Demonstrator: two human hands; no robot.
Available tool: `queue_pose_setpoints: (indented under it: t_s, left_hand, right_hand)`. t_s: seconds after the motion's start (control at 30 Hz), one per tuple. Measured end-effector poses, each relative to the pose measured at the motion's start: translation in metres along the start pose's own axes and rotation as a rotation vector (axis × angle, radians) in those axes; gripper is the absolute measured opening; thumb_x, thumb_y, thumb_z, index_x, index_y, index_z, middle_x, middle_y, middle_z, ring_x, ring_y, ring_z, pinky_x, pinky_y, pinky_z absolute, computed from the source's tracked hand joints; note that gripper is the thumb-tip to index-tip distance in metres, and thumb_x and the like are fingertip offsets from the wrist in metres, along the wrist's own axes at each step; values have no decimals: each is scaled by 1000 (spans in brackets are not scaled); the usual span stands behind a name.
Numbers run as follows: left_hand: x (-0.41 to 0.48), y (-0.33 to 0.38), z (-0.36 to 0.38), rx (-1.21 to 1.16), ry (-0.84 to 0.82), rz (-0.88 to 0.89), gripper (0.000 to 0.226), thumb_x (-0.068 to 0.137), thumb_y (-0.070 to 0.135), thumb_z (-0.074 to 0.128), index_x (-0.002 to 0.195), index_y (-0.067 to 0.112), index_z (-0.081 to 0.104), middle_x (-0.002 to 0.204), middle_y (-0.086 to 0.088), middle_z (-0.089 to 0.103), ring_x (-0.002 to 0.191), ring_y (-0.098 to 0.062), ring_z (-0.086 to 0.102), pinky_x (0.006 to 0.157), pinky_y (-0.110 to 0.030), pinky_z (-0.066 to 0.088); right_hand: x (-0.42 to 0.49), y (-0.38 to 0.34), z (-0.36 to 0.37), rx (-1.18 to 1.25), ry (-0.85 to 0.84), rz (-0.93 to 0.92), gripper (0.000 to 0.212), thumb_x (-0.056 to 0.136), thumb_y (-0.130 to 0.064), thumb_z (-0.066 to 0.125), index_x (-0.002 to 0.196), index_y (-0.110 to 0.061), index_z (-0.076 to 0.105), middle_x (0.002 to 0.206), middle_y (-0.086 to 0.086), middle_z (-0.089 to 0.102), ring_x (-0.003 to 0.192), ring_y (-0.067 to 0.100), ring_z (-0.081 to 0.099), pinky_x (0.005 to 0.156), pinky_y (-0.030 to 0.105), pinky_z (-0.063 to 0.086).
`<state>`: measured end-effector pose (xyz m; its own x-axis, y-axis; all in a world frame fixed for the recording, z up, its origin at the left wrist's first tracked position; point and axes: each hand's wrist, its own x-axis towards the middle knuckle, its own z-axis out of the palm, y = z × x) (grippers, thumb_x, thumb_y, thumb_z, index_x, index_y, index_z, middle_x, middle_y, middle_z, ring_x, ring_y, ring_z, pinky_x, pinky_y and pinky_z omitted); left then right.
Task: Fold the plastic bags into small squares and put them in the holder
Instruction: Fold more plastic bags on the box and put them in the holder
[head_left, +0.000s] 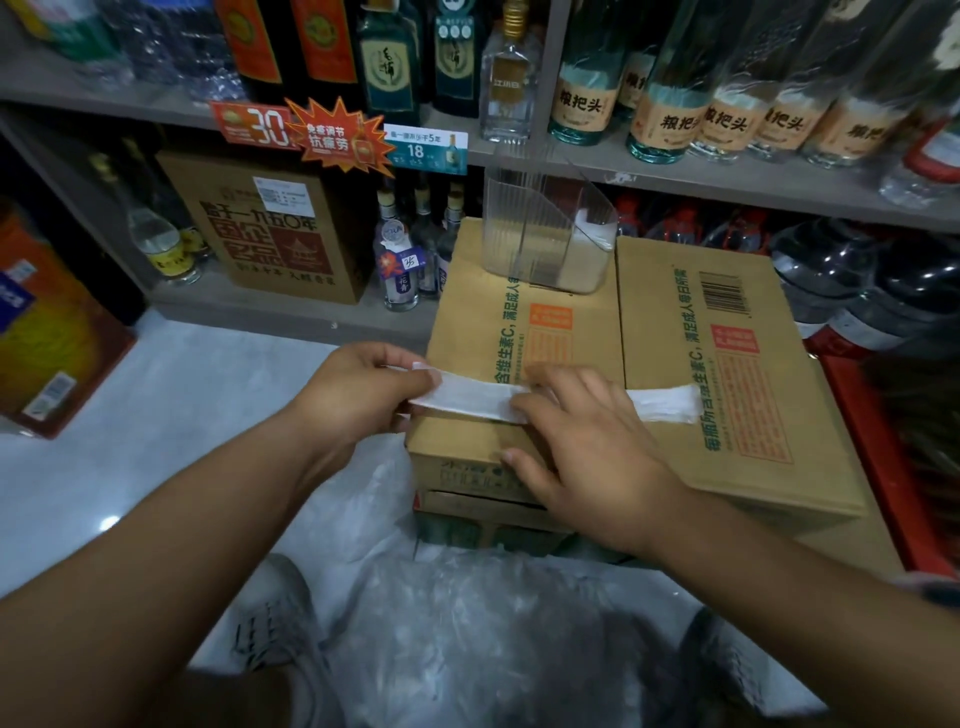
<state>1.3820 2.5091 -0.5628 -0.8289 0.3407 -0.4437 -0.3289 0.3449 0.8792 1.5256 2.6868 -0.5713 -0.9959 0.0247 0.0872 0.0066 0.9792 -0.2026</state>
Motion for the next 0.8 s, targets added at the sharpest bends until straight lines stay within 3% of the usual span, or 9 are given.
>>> queue_pose_setpoints:
  t_s: [0.17,0.3,0.37,0.43,0.5,0.6,0.7,0.8]
  left_hand:
    - [-11,9,6,-343,-191,-145,24,94,6,67,117,3,62,81,-13,68,59,-10,68,54,-21,57]
    - [-25,19,13,-506,-348,-103,30,80,9,72,109,8,63,85,-11,71,71,-16,72,66,-26,62]
    - [-30,20,16,-423,-399,33,42,71,18,80,110,15,65,90,-4,71,81,-14,71,75,-26,62]
    - [-26,16,16,-170,-376,230,71,62,23,95,125,26,62,110,0,69,99,-11,69,86,-27,58]
    - [-22,10,19,33,-396,360,89,57,29,95,136,33,55,128,3,66,120,-10,62,102,-35,52]
    - [-18,-2,31,156,-437,428,78,73,15,90,140,24,52,124,2,70,120,-5,62,106,-36,46]
    - [-15,-13,44,235,-425,467,56,81,5,83,131,13,58,103,-5,72,99,-4,66,93,-25,50]
    - [-10,-17,50,299,-405,469,36,83,12,82,116,14,66,96,-10,69,86,-10,60,87,-34,52]
  right_hand:
    - [6,-7,10,119,166,37,31,86,-35,74,111,-18,67,107,1,56,103,22,53,75,39,54]
    - [6,-5,7,204,291,22,9,88,-14,73,96,-15,68,94,2,57,89,26,59,65,43,55]
    - [5,-2,1,278,307,44,4,91,-13,68,95,-15,67,93,-1,58,86,20,58,69,40,53]
    - [3,1,-5,435,295,128,3,94,-14,64,94,-16,64,92,-5,61,84,13,58,72,37,51]
    - [0,3,-7,668,245,281,3,97,-17,60,95,-18,62,91,-4,66,80,12,62,70,38,53]
    - [-2,-2,-11,1107,179,522,3,101,-14,56,102,-13,59,102,10,69,89,27,71,72,51,62]
    - [-3,-3,-14,1345,154,618,10,103,-8,51,112,-7,57,107,15,71,89,27,74,61,36,62]
    - [-4,2,-13,1365,97,672,14,103,-9,52,117,-9,56,109,15,71,90,27,75,60,33,61]
